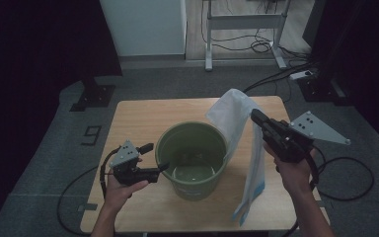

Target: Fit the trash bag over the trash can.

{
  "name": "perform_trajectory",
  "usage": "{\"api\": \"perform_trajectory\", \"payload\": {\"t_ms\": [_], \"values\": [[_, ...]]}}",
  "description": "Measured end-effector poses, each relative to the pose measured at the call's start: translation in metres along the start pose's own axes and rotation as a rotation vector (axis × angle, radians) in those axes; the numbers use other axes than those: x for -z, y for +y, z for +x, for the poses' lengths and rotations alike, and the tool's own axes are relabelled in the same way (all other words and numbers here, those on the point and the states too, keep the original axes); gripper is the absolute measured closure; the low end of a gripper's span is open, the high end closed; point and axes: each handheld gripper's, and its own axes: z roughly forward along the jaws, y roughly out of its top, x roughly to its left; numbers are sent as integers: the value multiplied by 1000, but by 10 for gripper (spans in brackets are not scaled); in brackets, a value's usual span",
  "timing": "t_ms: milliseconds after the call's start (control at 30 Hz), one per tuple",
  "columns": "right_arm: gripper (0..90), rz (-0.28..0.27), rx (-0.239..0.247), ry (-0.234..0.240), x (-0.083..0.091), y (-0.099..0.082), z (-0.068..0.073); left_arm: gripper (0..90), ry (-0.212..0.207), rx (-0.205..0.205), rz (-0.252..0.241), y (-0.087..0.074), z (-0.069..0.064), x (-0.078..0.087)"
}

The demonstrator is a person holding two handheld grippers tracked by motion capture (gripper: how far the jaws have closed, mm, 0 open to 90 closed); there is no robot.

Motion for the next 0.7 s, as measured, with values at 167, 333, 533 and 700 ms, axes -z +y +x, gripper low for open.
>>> {"api": "perform_trajectory", "payload": {"t_ms": [167,333,533,700], "values": [[895,7,8,19,-2,0,5,197,-2,0,0,0,-1,0],[895,14,-6,37,-6,-3,7,196,-3,-2,2,0,-2,-1],[895,12,5,66,-10,2,17,196,-6,-3,-4,2,-4,-2],[895,5,26,89,-12,7,28,196,-10,-8,-9,3,-6,-1]]}}
